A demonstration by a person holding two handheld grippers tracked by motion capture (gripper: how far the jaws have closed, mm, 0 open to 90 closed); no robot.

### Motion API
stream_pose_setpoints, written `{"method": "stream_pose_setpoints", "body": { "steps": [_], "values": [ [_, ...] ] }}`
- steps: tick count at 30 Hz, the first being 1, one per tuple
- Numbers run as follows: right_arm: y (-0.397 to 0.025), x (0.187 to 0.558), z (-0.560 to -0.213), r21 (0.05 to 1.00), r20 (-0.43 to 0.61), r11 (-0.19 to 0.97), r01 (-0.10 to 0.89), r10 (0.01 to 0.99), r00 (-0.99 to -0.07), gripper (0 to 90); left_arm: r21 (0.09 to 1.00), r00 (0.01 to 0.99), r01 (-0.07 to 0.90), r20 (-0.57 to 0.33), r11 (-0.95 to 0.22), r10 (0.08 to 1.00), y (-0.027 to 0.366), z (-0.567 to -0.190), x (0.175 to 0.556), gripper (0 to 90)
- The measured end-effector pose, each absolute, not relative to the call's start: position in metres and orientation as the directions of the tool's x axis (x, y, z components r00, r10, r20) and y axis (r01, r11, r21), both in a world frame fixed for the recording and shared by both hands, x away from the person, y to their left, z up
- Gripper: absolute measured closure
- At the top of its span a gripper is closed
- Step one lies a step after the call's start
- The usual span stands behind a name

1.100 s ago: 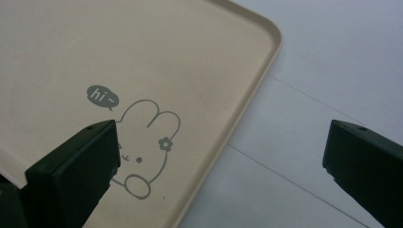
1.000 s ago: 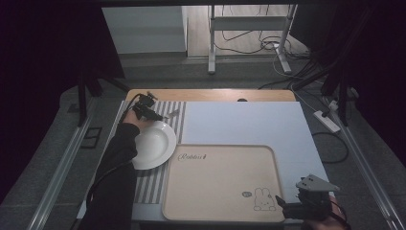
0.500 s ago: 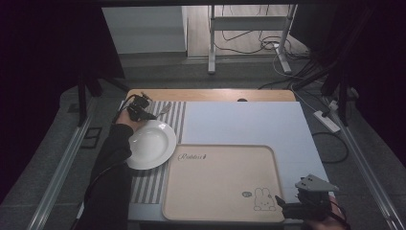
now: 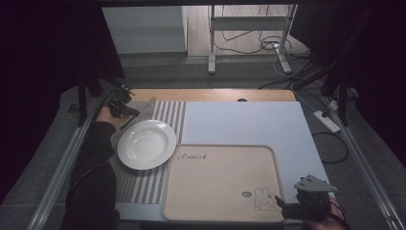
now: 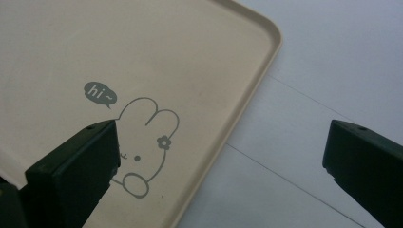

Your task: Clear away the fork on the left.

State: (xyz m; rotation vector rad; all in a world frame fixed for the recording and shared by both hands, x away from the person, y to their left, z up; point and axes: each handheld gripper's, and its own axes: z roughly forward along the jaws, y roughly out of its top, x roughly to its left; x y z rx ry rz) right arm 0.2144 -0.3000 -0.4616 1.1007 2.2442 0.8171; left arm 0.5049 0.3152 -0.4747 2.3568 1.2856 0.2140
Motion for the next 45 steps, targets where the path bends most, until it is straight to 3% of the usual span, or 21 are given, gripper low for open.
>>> {"method": "stream_pose_setpoints", "body": {
  "steps": [27, 45],
  "values": [
    [-0.302, 0.214, -0.461, 0.710, -0.164, 0.476, 0.520, 0.829, -0.535, 0.0, 0.516, 0.644, 0.707, -0.186, -0.484, 0.742, 0.265, -0.466, 0.425, 84.9],
    [-0.301, 0.212, -0.460, 0.714, -0.180, 0.486, 0.504, 0.823, -0.538, 0.0, 0.507, 0.682, 0.683, -0.185, -0.526, 0.708, 0.230, -0.474, 0.373, 84.8]
  ]
}}
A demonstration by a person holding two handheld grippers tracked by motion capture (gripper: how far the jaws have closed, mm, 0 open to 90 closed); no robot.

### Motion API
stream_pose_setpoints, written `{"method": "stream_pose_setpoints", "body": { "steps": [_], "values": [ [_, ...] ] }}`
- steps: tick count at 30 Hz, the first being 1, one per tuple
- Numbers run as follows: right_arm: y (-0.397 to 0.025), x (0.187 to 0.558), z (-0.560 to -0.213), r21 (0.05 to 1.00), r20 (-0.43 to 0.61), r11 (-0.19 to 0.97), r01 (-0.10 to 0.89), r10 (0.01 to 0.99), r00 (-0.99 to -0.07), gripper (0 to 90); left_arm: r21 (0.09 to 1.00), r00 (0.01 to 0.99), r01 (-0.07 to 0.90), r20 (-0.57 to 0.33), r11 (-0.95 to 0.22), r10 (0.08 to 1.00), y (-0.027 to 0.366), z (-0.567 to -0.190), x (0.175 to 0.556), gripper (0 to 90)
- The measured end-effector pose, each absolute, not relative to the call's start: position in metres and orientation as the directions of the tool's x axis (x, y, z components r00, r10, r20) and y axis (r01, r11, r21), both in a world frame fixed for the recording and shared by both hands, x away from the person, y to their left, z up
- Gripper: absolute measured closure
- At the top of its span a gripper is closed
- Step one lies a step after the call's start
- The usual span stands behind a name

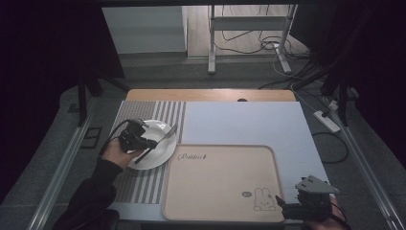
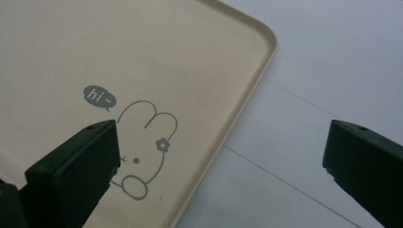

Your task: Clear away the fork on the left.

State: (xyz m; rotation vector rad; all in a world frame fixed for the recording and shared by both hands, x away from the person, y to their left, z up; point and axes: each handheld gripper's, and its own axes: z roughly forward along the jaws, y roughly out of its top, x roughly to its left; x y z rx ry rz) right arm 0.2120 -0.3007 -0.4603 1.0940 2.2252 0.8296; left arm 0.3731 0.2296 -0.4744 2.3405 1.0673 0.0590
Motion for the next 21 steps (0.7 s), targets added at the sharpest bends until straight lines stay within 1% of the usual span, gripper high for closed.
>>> {"method": "stream_pose_setpoints", "body": {
  "steps": [8, 16, 21],
  "values": [
    [-0.300, 0.211, -0.460, 0.712, -0.193, 0.496, 0.497, 0.819, -0.541, 0.0, 0.495, 0.697, 0.672, -0.170, -0.551, 0.697, 0.212, -0.475, 0.353, 84.8],
    [-0.299, 0.210, -0.461, 0.709, -0.203, 0.504, 0.493, 0.816, -0.542, 0.0, 0.490, 0.694, 0.681, -0.194, -0.544, 0.693, 0.198, -0.476, 0.338, 84.8],
    [-0.298, 0.210, -0.461, 0.708, -0.208, 0.509, 0.490, 0.813, -0.544, 0.0, 0.482, 0.693, 0.689, -0.216, -0.542, 0.688, 0.180, -0.479, 0.326, 84.8]
  ]
}}
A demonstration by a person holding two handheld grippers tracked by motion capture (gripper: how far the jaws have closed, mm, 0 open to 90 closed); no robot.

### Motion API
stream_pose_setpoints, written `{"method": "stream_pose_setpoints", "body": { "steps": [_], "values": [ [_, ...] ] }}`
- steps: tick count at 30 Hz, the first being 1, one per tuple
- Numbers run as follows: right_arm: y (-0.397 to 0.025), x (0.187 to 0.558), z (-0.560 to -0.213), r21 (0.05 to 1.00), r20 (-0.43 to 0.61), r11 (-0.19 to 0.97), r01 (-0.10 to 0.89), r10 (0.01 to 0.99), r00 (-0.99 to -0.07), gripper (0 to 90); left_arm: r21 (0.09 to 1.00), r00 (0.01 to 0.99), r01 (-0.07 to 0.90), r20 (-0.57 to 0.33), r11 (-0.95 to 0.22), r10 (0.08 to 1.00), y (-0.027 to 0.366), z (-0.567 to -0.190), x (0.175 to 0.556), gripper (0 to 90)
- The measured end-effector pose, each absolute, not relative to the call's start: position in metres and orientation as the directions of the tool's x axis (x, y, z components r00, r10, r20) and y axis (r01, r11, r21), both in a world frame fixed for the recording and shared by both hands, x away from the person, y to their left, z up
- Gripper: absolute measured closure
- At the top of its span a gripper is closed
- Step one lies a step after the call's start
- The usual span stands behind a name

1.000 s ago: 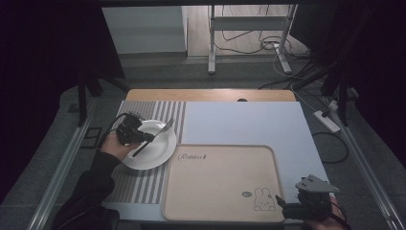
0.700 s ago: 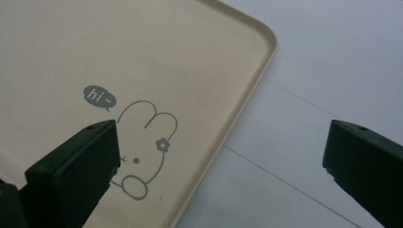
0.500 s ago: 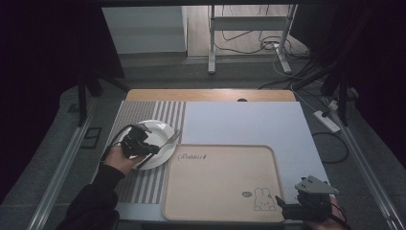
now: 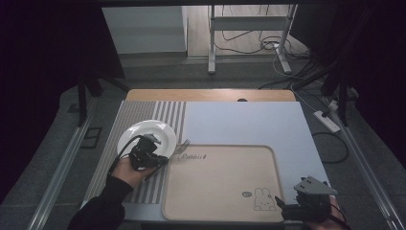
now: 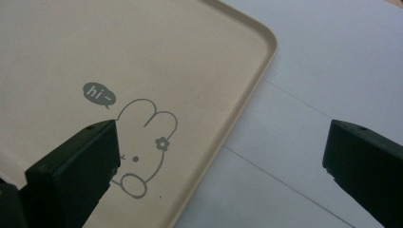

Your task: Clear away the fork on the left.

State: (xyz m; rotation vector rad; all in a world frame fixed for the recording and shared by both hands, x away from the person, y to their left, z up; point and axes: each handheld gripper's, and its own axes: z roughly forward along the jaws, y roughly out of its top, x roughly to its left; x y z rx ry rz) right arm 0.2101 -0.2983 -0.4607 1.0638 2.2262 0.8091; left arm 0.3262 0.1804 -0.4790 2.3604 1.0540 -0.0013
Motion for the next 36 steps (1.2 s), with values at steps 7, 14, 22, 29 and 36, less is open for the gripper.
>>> {"method": "stream_pose_setpoints", "body": {
  "steps": [7, 14, 22, 29, 36],
  "values": [
    [-0.298, 0.210, -0.461, 0.707, -0.214, 0.514, 0.486, 0.810, -0.546, 0.0, 0.460, 0.702, 0.689, -0.230, -0.560, 0.674, 0.154, -0.484, 0.316, 84.8],
    [-0.297, 0.209, -0.461, 0.706, -0.220, 0.520, 0.481, 0.806, -0.550, 0.0, 0.442, 0.714, 0.682, -0.228, -0.582, 0.662, 0.130, -0.488, 0.306, 84.8],
    [-0.297, 0.209, -0.461, 0.702, -0.226, 0.528, 0.478, 0.801, -0.554, 0.0, 0.406, 0.734, 0.668, -0.220, -0.624, 0.642, 0.106, -0.500, 0.294, 84.6],
    [-0.297, 0.209, -0.461, 0.701, -0.227, 0.531, 0.476, 0.800, -0.556, 0.0, 0.402, 0.749, 0.656, -0.237, -0.639, 0.619, 0.100, -0.507, 0.293, 82.1],
    [-0.296, 0.209, -0.462, 0.697, -0.231, 0.536, 0.477, 0.797, -0.558, 0.0, 0.462, 0.791, 0.601, -0.227, -0.652, 0.568, 0.088, -0.495, 0.297, 89.0]
  ]
}}
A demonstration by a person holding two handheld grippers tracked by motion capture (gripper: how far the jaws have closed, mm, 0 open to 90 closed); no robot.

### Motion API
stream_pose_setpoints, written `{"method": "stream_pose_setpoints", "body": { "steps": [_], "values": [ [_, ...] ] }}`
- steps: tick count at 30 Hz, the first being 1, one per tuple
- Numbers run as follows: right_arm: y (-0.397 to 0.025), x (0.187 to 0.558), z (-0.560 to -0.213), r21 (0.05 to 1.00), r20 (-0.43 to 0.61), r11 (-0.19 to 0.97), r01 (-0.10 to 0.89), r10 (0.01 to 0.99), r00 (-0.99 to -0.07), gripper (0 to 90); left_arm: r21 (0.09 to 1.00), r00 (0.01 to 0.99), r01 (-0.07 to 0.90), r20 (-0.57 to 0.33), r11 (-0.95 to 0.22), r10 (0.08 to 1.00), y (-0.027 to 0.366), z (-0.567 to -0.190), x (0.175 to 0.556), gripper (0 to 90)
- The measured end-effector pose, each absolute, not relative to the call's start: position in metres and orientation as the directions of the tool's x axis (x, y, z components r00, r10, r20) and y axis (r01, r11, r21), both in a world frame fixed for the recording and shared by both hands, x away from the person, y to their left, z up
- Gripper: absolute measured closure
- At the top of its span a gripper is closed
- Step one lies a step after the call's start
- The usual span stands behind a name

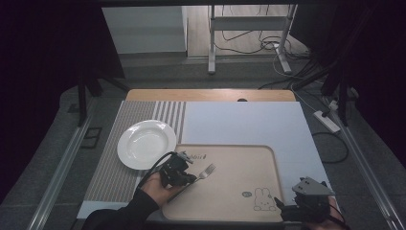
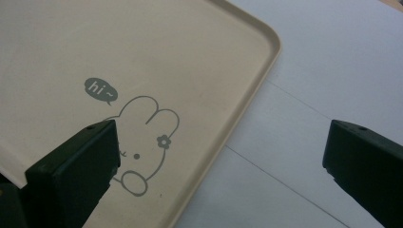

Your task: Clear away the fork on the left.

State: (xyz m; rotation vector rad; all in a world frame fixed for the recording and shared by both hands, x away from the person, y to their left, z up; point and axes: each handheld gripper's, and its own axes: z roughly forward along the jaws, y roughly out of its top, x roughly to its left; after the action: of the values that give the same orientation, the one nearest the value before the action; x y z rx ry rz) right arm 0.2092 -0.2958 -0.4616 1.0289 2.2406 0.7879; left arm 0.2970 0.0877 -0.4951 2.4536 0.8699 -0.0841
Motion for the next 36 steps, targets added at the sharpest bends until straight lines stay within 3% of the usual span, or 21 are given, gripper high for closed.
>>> {"method": "stream_pose_setpoints", "body": {
  "steps": [7, 20, 36],
  "values": [
    [-0.296, 0.209, -0.462, 0.698, -0.231, 0.535, 0.477, 0.798, -0.557, 0.0, 0.413, 0.827, 0.555, -0.181, -0.722, 0.532, 0.075, -0.505, 0.299, 89.0],
    [-0.297, 0.209, -0.461, 0.702, -0.228, 0.532, 0.474, 0.798, -0.557, 0.0, 0.397, 0.804, 0.585, -0.165, -0.707, 0.572, 0.093, -0.508, 0.307, 89.0],
    [-0.297, 0.209, -0.461, 0.703, -0.226, 0.530, 0.474, 0.798, -0.558, 0.0, 0.397, 0.757, 0.644, -0.211, -0.654, 0.618, 0.118, -0.510, 0.319, 88.9]
  ]
}}
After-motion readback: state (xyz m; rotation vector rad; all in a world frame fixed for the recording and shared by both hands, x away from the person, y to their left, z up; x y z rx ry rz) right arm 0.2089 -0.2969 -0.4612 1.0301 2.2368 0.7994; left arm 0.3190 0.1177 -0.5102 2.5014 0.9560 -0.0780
